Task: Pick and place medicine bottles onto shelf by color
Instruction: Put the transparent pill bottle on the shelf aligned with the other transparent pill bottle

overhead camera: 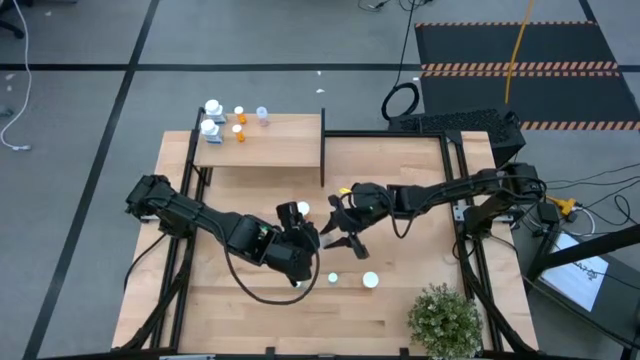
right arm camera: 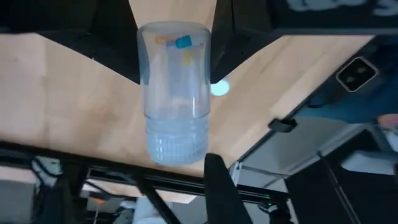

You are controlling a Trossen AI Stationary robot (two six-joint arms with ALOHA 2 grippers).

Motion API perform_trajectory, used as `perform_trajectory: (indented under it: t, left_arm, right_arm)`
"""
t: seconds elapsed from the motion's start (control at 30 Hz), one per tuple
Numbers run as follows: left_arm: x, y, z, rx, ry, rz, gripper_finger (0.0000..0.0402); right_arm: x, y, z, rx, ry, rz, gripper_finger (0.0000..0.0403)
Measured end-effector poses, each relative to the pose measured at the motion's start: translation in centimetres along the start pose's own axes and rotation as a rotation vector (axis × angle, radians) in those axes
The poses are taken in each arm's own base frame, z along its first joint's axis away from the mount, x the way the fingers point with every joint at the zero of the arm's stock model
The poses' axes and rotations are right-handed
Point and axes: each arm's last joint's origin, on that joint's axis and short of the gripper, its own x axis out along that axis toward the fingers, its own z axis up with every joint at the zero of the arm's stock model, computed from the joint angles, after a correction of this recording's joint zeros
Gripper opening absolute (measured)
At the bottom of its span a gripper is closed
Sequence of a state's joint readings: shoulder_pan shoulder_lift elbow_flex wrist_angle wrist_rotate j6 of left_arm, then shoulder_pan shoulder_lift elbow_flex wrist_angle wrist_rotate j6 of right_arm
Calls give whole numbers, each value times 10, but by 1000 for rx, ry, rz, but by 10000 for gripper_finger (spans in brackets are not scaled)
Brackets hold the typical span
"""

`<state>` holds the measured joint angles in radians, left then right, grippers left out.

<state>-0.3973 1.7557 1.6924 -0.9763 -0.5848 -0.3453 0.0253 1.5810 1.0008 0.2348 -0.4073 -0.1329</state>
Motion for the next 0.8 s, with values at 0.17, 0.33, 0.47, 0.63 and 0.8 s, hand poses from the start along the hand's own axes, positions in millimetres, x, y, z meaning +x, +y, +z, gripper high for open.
perform_trajectory:
  t: [0.17,0.33,0.47,0.63,0.8]
  left_arm:
    - [0,-1,1,7,-10,0,296]
    - [-2,-2,1,40,-25,30,296]
    - [-3,-3,1,77,-37,29,296]
    - [-3,-5,4,107,-61,20,296]
    - [-3,-5,4,135,-63,20,296]
  right_arm:
    - [-2,-4,-3,34,22,30,159]
    - [-5,-8,-8,61,63,21,157]
    - [-8,-14,-11,83,78,9,157]
    - [-14,-22,-13,136,69,88,156]
    - [-18,-27,-15,179,67,158,158]
